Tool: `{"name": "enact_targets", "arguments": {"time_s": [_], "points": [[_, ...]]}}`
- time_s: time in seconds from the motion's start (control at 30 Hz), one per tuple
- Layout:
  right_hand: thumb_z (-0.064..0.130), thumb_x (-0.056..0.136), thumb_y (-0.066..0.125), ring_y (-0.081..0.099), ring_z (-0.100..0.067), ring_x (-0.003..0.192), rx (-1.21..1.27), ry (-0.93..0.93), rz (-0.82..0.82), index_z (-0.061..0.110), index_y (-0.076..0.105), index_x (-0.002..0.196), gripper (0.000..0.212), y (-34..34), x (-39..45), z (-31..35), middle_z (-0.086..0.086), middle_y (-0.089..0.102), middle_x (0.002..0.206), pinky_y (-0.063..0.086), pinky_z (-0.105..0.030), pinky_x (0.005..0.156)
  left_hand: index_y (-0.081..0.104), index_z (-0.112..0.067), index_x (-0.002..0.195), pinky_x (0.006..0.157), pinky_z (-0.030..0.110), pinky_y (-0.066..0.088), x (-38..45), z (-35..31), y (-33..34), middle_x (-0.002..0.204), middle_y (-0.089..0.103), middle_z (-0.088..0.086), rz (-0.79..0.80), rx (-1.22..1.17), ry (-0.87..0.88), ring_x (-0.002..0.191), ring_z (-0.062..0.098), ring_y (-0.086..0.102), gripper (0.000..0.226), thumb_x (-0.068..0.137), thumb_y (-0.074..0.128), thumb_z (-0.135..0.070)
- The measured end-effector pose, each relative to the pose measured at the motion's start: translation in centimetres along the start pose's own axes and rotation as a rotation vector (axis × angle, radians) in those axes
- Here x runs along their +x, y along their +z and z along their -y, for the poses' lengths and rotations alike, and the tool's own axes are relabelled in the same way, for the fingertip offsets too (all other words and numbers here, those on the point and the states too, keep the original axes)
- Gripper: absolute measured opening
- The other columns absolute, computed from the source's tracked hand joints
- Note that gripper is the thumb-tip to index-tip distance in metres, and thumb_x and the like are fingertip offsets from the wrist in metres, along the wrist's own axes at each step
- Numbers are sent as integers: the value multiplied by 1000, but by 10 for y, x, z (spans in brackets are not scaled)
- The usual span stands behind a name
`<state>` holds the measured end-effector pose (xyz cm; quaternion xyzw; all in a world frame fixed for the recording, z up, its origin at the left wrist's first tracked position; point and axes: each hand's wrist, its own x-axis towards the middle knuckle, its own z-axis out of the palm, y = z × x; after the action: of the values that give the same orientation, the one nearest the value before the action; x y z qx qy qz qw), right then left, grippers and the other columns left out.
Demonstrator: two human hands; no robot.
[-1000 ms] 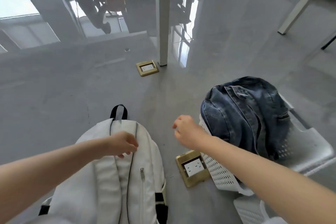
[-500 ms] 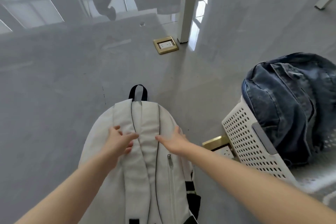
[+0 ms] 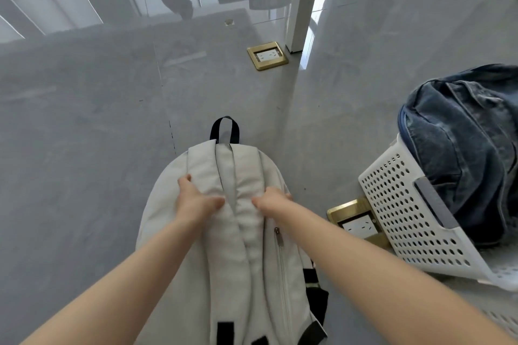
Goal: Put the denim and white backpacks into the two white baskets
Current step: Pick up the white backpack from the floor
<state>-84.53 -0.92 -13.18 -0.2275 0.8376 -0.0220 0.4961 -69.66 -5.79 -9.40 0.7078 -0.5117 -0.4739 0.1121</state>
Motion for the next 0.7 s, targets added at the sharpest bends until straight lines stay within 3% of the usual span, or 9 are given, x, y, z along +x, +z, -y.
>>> {"name": "enact_targets", "arguments": {"time_s": [0.13, 0.23, 0.3, 0.37, 0.47, 0.53, 0.6, 0.7], "points": [[31, 85, 53, 44, -37, 130, 171, -72, 14, 4, 47, 131, 53, -23, 8, -23, -20, 48, 140, 41, -44, 106, 37, -24, 144, 103, 43, 40, 12, 21, -44, 137, 48, 12, -91, 219, 88, 125, 36, 44, 84, 70, 75, -13], [35, 78, 59, 44, -36, 129, 283, -19, -12, 10, 23, 136, 72, -32, 1, -32, -20, 40, 143, 42, -44, 103, 30, -30, 147, 107, 48, 29, 19, 32, -65, 144, 32, 13, -83, 480, -38, 128, 40, 32, 101, 64, 84, -44], [43, 77, 68, 43, -33, 130, 381, 3, 68, 13, -1, 145, 101, -31, -10, -34, -15, 35, 147, 41, -39, 98, 11, -28, 153, 111, 52, 27, 22, 35, -68, 153, 22, 16, -5, 415, -124, 135, 43, 29, 124, 58, 87, -49], [46, 78, 70, 41, -31, 132, 406, 8, 112, 10, -9, 147, 111, -25, -17, -34, -13, 34, 148, 38, -37, 96, 6, -18, 153, 107, 51, 36, 24, 39, -65, 154, 29, 16, 97, 191, -183, 136, 39, 36, 130, 57, 91, -41], [46, 74, 74, 44, -29, 129, 433, 12, 55, 3, 5, 145, 108, -17, -16, -37, -12, 40, 144, 39, -36, 100, 38, -9, 140, 92, 45, 50, 23, 40, -63, 133, 57, 12, 184, 5, -268, 113, 34, 60, 126, 35, 95, -50], [51, 65, 78, 50, -28, 125, 503, -9, 62, 3, 22, 145, 109, -19, -19, -39, -10, 48, 140, 43, -37, 103, 60, -9, 121, 86, 45, 56, 18, 36, -65, 111, 72, 11, 264, -92, -324, 97, 31, 69, 109, 27, 93, -54], [54, 63, 77, 56, -29, 118, 596, -19, 81, 5, 39, 138, 98, -28, -27, -45, -9, 55, 133, 47, -42, 101, 67, -9, 111, 88, 46, 56, 11, 29, -66, 102, 75, 11, 327, -127, -349, 94, 31, 71, 96, 32, 93, -56], [57, 71, 71, 54, -31, 119, 686, -8, 75, 8, 40, 137, 88, -52, -41, -52, -10, 53, 134, 46, -45, 101, 67, -11, 112, 90, 45, 54, -3, 6, -67, 104, 75, 10, 355, -156, -311, 97, 30, 69, 86, 43, 88, -58]]}}
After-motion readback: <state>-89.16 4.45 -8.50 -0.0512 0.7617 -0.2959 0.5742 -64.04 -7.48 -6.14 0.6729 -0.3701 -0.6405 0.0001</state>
